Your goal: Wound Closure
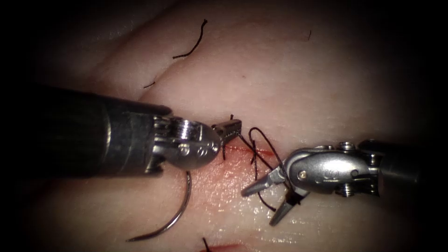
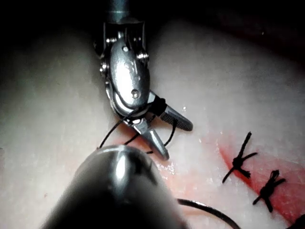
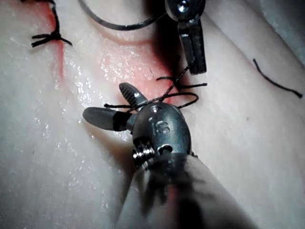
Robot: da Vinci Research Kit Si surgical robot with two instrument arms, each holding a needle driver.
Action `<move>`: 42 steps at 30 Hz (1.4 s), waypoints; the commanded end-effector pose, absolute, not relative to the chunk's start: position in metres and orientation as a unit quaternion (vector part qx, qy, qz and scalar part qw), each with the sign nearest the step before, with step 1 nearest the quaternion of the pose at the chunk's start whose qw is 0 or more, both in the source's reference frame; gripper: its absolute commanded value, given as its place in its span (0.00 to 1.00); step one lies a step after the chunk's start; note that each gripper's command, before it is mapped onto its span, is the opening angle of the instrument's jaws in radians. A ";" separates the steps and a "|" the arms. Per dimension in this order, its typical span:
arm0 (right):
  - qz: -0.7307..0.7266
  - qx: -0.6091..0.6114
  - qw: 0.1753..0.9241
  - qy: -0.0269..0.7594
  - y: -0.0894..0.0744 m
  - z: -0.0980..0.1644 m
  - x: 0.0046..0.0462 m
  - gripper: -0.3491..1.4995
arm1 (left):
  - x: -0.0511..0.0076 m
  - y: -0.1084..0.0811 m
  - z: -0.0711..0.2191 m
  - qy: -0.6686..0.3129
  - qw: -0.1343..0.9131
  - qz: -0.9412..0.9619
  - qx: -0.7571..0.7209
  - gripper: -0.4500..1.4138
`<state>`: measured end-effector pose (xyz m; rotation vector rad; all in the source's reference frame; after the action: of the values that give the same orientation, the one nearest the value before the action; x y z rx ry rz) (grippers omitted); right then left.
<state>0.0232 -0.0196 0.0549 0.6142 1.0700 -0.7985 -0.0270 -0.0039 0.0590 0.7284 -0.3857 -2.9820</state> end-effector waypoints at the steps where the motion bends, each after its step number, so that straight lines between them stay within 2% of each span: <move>1: -0.367 0.293 0.733 0.492 -0.019 0.055 0.0238 0.00 | -0.0275 -0.004 0.059 -0.126 0.024 -0.963 0.236 0.00; 7: -0.367 0.304 0.731 0.489 -0.018 0.054 0.0238 0.00 | -0.0273 -0.005 0.059 -0.129 0.026 -0.963 0.235 0.00; 13: -0.313 0.321 0.712 0.540 -0.014 0.053 0.0236 0.00 | -0.0268 -0.010 0.060 -0.155 0.028 -0.971 0.182 0.00; 22: -0.268 0.357 0.693 0.566 -0.012 0.055 0.0239 0.00 | -0.0274 -0.017 0.058 -0.141 0.052 -0.974 0.167 0.00; 42: -0.225 0.367 0.700 0.570 -0.008 0.059 0.0241 0.00 | -0.0303 -0.025 0.046 -0.076 0.108 -0.960 0.247 0.00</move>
<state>0.0233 -0.0087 0.0587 0.8196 1.2693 -0.4976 -0.0300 -0.0252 0.0451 0.7367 -0.2133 -2.8116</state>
